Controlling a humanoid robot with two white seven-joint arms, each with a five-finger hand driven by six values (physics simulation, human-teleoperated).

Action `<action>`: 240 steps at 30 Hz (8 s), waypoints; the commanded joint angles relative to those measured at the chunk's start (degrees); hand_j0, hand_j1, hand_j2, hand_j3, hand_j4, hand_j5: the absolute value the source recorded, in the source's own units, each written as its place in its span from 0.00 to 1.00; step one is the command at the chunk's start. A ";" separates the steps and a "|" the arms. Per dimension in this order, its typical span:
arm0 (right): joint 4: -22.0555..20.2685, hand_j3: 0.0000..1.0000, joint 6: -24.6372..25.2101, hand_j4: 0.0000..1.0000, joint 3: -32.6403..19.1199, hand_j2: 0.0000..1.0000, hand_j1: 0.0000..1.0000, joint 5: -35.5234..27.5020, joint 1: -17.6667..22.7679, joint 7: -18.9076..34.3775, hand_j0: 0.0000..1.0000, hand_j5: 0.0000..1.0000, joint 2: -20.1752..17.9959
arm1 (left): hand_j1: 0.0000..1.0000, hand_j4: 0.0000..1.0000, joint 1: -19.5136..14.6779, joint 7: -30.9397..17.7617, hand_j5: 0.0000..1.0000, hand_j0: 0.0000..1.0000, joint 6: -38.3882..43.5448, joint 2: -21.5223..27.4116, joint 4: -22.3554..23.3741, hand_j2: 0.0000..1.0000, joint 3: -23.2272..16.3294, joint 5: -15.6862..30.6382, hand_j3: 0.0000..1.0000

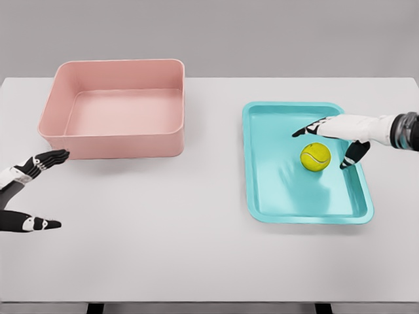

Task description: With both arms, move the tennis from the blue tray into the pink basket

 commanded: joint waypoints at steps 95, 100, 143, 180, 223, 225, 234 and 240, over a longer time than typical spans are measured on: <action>-12.56 1.00 -20.65 1.00 -13.85 1.00 1.00 -15.92 -0.18 -0.02 1.00 1.00 21.46 | 1.00 1.00 0.00 0.12 1.00 1.00 0.08 -0.26 1.17 1.00 0.74 -4.33 1.00; -1.57 1.00 -20.65 1.00 -17.37 1.00 1.00 -20.06 4.30 -0.02 1.00 1.00 15.39 | 1.00 1.00 -0.44 0.12 1.00 1.00 0.08 -0.44 0.90 1.00 0.74 -5.64 1.00; -4.03 1.00 -20.65 1.00 -37.24 1.00 1.00 -16.19 25.31 -0.02 1.00 1.00 16.97 | 0.87 0.87 -19.95 0.47 0.87 0.87 13.37 -14.32 -1.74 0.87 -17.63 -22.61 0.87; -6.66 1.00 -20.65 1.00 -37.06 1.00 1.00 -16.28 25.49 -0.02 1.00 1.00 16.27 | 0.95 0.95 -25.31 0.56 0.95 0.95 16.62 -22.85 5.56 0.95 -22.72 -30.52 0.95; -6.66 1.00 -20.65 1.00 -36.62 1.00 1.00 -16.28 25.49 -0.02 1.00 1.00 16.97 | 0.34 0.34 -29.35 0.65 0.34 0.34 15.48 -22.85 -1.91 0.34 -20.09 -28.24 0.34; -6.66 1.00 -20.65 1.00 -36.62 1.00 1.00 -16.28 25.58 -0.02 1.00 1.00 16.97 | 0.34 0.34 -30.49 0.65 0.34 0.34 15.04 -22.85 -1.91 0.34 -20.00 -27.62 0.34; -6.66 1.00 -20.65 1.00 -36.53 1.00 1.00 -16.28 25.58 -0.02 1.00 1.00 16.97 | 0.34 0.34 -33.31 0.65 0.34 0.34 15.74 -22.76 -1.56 0.34 -15.78 -25.86 0.34; -6.66 1.00 -20.65 1.00 -36.18 1.00 1.00 -16.28 25.49 -0.02 1.00 1.00 17.06 | 0.33 0.33 -36.03 0.65 0.33 0.33 16.27 -22.85 0.11 0.33 -13.32 -25.95 0.33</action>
